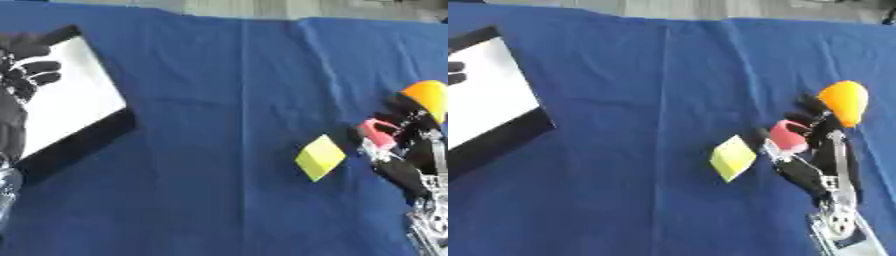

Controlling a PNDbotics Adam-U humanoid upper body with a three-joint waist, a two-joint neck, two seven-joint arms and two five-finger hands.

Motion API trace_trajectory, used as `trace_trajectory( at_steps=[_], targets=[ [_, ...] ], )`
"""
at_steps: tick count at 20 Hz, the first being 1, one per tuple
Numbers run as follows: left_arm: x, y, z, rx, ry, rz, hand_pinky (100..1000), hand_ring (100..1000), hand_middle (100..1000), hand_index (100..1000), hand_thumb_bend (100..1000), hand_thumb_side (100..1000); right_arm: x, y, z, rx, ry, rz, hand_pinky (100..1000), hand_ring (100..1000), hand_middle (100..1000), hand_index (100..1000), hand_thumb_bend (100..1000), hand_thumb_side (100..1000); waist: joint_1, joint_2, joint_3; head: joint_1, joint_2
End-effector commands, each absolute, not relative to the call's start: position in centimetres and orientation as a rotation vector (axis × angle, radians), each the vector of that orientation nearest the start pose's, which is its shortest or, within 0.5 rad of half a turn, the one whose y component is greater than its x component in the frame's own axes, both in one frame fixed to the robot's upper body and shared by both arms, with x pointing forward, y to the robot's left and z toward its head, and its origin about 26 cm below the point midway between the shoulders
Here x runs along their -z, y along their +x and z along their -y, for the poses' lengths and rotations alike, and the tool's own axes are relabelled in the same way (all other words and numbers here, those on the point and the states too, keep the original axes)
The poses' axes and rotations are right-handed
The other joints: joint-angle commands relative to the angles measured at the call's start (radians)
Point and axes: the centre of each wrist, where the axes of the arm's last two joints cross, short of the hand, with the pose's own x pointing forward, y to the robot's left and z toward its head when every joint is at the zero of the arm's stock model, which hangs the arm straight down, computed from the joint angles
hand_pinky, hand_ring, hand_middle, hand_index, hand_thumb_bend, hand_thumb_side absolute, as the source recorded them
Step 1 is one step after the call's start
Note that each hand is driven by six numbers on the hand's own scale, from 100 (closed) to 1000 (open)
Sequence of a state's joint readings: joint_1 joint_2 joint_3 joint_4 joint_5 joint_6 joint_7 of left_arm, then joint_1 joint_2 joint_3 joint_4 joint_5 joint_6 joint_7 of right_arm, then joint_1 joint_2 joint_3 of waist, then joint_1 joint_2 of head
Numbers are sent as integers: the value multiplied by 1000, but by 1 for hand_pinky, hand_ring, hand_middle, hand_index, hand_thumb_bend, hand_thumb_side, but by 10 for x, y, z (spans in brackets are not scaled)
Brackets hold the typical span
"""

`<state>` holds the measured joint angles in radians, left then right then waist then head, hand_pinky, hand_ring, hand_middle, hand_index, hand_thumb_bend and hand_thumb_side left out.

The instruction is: Pick up the objects with one hand, pass them to the other hand, and then place them into the box on the other side of the table.

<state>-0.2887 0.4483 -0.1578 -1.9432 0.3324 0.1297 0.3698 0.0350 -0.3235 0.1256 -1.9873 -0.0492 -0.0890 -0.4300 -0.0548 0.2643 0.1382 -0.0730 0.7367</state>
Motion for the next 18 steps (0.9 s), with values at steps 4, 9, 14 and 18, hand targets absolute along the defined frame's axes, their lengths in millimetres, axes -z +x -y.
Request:
trace_trajectory(
  at_steps=[4,9,14,18],
  targets=[
    [-190,302,-250,60,55,2056,738,656,658,792,136,819,-107,254,268,45,-310,2086,753,749,784,869,662,224,4,-6,6,-8,-11],
    [-190,301,-251,69,57,2050,738,655,657,791,134,823,-103,248,280,-14,-361,2093,756,755,787,868,673,226,-1,-11,3,-11,-9],
    [-187,301,-251,89,62,2036,737,654,657,791,133,833,-95,235,299,-135,-403,2080,764,766,792,867,679,235,-7,-16,-5,-7,-10],
    [-184,299,-253,102,73,2025,737,654,657,791,134,838,-86,218,318,-309,-430,2046,771,771,794,866,676,240,-12,-16,-11,-2,-11]
  ],
)
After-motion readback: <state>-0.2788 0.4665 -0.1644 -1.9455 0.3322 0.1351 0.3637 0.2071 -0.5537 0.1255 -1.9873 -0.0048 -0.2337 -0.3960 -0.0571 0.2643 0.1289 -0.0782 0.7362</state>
